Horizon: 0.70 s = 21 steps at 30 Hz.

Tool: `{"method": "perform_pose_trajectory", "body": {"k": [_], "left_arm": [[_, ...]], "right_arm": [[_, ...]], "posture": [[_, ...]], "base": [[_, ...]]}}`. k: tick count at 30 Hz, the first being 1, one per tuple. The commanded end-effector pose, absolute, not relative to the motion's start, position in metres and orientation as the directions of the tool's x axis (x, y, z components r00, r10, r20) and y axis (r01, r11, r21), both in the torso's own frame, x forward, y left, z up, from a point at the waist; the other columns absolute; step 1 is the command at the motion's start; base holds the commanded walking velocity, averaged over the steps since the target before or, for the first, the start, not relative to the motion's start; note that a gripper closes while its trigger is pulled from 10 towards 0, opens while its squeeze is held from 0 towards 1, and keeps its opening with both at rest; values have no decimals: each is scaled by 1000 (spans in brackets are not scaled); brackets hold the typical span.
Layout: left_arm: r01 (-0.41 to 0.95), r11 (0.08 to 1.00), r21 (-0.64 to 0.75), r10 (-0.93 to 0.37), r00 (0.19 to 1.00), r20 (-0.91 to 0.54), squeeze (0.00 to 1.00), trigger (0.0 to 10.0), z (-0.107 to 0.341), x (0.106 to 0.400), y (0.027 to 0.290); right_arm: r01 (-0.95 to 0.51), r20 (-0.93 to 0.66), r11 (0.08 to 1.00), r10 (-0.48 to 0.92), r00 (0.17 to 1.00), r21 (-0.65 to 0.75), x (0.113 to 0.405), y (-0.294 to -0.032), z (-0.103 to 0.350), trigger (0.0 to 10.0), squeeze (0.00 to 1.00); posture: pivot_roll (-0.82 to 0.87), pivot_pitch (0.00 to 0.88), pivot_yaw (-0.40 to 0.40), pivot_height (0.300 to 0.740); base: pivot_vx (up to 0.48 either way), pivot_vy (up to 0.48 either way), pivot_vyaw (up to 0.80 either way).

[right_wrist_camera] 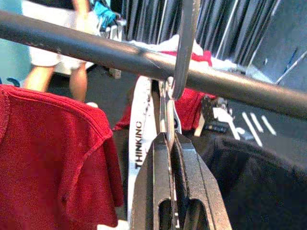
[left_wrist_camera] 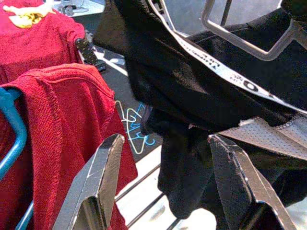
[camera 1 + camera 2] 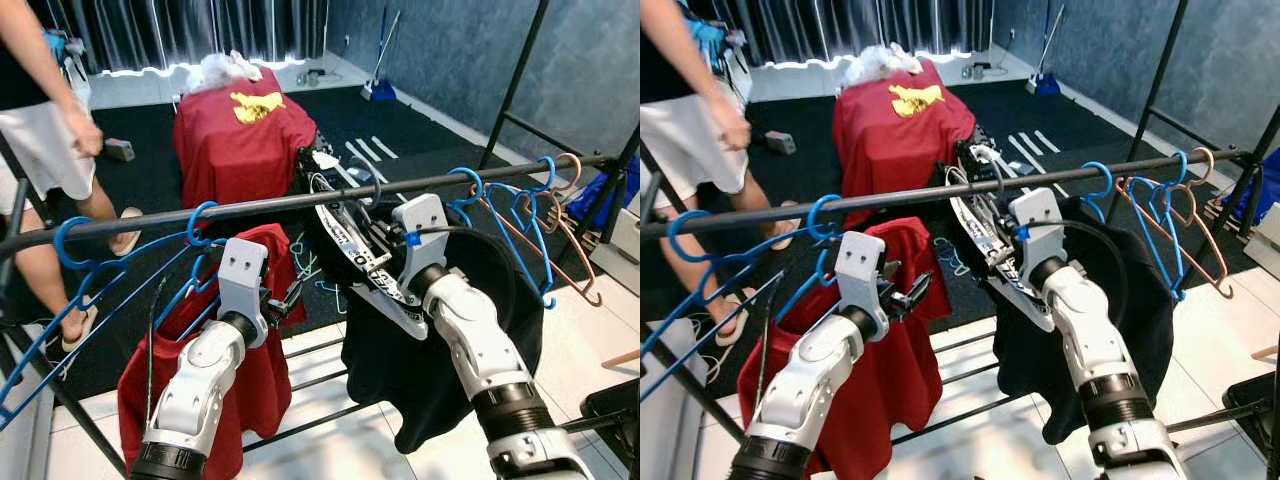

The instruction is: Hang hanger

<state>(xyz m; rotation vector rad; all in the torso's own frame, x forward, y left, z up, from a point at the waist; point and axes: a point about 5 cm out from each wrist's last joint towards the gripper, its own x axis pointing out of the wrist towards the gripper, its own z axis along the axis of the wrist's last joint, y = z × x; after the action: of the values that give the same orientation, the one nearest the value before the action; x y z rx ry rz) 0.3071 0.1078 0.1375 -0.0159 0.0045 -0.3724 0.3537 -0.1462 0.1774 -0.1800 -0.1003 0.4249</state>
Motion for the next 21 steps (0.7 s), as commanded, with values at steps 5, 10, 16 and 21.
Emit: {"method": "perform_pose_trajectory", "body": {"k": [5,10,16,21], "left_arm": [[383,923,19,-382,923,-46,0,10000,131,304,109],[401,916,25,-400,915,-55,0,10000,130,303,108],[427,903,43,-424,904,-60,0,10000,129,302,106],[434,899,54,-431,900,-63,0,10000,129,300,106]], "right_arm": [[-401,-56,911,397,916,-100,364,-152,179,10000,0],[-417,-132,906,405,905,-78,369,-154,179,10000,0],[-428,-206,903,412,888,-36,374,-157,176,10000,0],[-416,-226,909,404,886,-9,376,-159,177,10000,0]], "posture": [[-97,0,-30,740],[-97,0,-31,740],[-90,0,-34,740],[-89,0,-31,740]], "base": [[0,0,0],[0,0,0],[0,0,0],[0,0,0]]}}
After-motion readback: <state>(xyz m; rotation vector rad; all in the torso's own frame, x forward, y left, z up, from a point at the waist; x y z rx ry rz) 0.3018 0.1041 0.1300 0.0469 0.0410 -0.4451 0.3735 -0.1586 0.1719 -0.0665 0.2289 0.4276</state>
